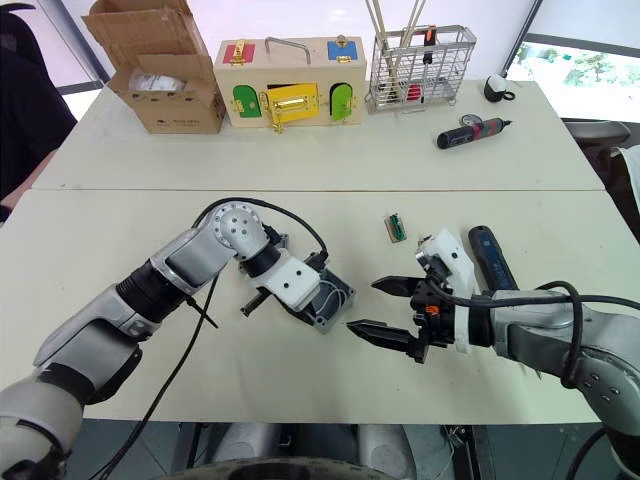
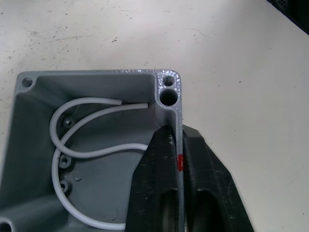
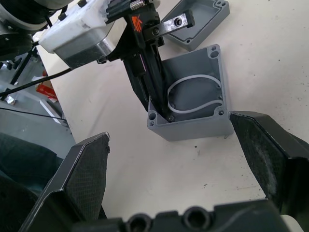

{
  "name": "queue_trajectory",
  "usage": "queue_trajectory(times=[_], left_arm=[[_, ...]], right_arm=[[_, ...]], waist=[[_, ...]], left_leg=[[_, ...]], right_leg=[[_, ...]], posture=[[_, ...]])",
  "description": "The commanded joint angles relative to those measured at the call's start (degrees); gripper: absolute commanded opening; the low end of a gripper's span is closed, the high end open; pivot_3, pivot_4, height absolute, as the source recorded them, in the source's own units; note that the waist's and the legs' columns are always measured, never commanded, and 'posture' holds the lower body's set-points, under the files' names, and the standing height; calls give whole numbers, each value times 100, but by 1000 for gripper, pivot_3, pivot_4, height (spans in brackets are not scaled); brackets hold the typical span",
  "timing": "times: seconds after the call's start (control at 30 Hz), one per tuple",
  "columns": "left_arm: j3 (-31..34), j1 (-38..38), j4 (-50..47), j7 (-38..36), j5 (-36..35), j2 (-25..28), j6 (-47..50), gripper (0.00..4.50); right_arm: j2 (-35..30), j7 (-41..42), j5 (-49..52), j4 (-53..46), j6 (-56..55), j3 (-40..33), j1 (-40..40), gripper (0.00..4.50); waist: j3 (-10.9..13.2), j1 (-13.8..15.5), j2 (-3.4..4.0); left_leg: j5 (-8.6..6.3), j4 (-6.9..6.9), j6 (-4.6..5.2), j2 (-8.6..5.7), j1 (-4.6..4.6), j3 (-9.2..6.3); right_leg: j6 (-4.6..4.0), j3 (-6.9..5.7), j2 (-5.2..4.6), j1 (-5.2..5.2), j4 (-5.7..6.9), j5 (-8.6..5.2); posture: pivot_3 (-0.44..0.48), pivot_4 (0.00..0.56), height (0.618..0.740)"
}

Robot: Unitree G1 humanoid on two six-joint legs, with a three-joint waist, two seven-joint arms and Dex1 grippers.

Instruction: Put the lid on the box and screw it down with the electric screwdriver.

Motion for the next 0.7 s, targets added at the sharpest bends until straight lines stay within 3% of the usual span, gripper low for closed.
queue_trajectory(times=[0.03,0.17,0.27,0.43,0.57,0.7], left_arm=[[96,41,-5,5,27,-22,-250,1918],[658,-82,-222,257,-278,65,385,3859],[1481,-222,-405,604,-753,261,1365,3859],[3207,-177,-761,2241,-1376,459,3556,3859],[3477,-407,-519,3815,-899,642,6495,3859],[3816,-114,-885,5240,-463,437,7854,3859]], right_arm=[[-47,-23,132,-151,-69,-111,-11,4500],[-86,30,160,-125,-68,-128,-61,4500],[-125,118,296,-25,-81,-206,-201,4500],[-231,307,623,252,-86,-251,-732,4500],[-318,466,704,396,-59,-73,-1207,4500],[-355,669,322,444,-110,115,-1270,4500]], waist=[[0,0,0],[0,-2,0],[0,-14,0],[0,-51,0],[0,-31,0],[0,-17,-2]], left_leg=[[0,0,0,0,0,0],[0,0,0,0,0,0],[0,1,1,1,0,-1],[-1,1,2,3,2,-2],[-1,1,2,2,2,-3],[-2,4,3,0,1,-3]], right_leg=[[0,0,0,0,0,0],[0,0,2,0,1,0],[0,-1,2,-1,3,0],[0,-2,2,-4,8,0],[1,-3,3,-5,12,0],[2,-4,5,-6,17,0]], posture=[[0,150,740],[0,150,740],[0,150,740],[0,150,740],[0,150,740],[0,150,740]])
